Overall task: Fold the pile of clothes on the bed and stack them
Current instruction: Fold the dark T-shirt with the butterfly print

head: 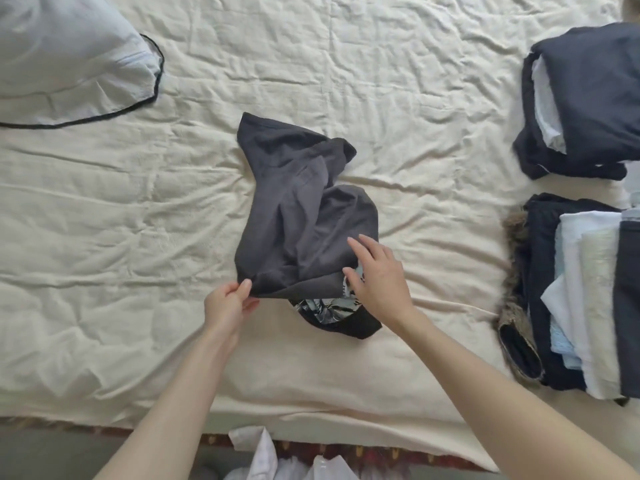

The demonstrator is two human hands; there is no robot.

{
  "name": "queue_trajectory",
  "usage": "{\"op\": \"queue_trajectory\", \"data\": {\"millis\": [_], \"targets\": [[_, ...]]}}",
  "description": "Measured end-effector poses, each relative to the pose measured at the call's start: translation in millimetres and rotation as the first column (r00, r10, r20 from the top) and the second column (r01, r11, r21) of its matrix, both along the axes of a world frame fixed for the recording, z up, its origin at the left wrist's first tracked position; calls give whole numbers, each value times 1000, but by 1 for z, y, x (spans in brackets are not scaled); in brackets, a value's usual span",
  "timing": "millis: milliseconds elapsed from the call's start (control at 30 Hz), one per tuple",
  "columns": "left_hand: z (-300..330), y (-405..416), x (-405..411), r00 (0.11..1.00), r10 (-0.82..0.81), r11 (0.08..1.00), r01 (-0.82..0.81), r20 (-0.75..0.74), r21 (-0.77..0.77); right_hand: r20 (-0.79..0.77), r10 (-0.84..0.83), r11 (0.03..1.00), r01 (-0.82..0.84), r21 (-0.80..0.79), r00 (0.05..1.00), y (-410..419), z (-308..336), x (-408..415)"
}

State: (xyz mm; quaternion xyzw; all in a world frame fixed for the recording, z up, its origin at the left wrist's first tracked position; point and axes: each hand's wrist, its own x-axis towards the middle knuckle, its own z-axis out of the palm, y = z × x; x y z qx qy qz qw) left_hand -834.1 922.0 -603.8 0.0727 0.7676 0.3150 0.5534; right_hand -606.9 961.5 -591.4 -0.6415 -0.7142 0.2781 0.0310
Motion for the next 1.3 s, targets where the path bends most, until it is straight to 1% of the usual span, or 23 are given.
{"op": "queue_trajectory", "data": {"millis": [67,100,167,300,333,400,467,533,567,600,667,733,767,800,867,900,967,1033,1100,1133,1167,1233,1300], "targets": [[-1,-5,-25,998,63,998,-63,-18,1,103,182,983,-177,-56,978,4,-6,-8],[-1,-4,-37,997,73,997,-73,-39,7,125,206,976,-195,-93,971,5,-9,-13],[0,4,-56,993,61,998,-59,-100,22,76,119,979,-104,-177,990,2,-15,-19],[-1,14,-67,943,-49,999,42,-329,-27,-71,-47,946,21,-323,996,-30,-27,-25],[-1,13,-64,911,-94,996,86,-402,-38,-96,-111,930,69,-360,989,-37,-28,-25],[1,13,-50,802,-257,961,268,-540,-60,-116,-216,898,150,-415,970,-44,-28,-25],[1,12,-31,693,-426,876,478,-582,-72,-145,-181,884,96,-458,973,-48,-25,-24],[1,14,-11,621,-535,793,603,-572,-86,-187,-30,882,-62,-468,982,-52,-21,-25],[1,16,-2,539,-581,732,674,-609,-102,-202,16,884,-109,-455,979,-54,-19,-26],[0,19,6,419,-627,640,758,-657,-126,-210,11,899,-101,-425,978,-55,-17,-27],[-3,27,19,173,-706,388,905,-687,-172,-213,-168,954,105,-280,962,-43,-16,-26],[-8,33,25,-24,-791,152,960,-612,-235,-213,-381,924,360,-132,900,-19,-19,-19],[-11,34,25,-77,-829,84,962,-554,-259,-188,-419,908,406,-106,888,-5,-21,-15],[-14,34,22,-94,-855,57,961,-511,-272,-145,-421,906,405,-125,896,9,-24,-11],[-18,30,11,-69,-880,74,957,-470,-279,-103,-394,899,360,-250,913,31,-31,-5],[-20,25,5,-51,-881,94,955,-470,-280,-125,-421,866,357,-351,898,38,-36,-4],[-23,13,-11,-34,-883,113,952,-467,-284,-194,-530,755,355,-551,825,39,-42,-6],[-25,-5,-22,35,-908,154,955,-419,-254,-253,-602,712,366,-599,757,30,-44,-8],[-24,-17,-37,171,-924,256,941,-342,-222,-344,-689,693,442,-570,637,18,-39,-23],[-26,-23,-39,269,-904,346,917,-333,-197,-385,-683,716,467,-519,621,9,-34,-28],[-26,-27,-40,368,-859,447,878,-356,-171,-411,-640,763,473,-441,649,0,-31,-34],[-20,-29,-39,544,-721,638,764,-429,-103,-434,-468,884,398,-246,770,-22,-18,-47],[-5,-26,-32,748,-564,794,607,-350,18,-392,-244,970,222,-103,887,-43,-5,-60]]}}
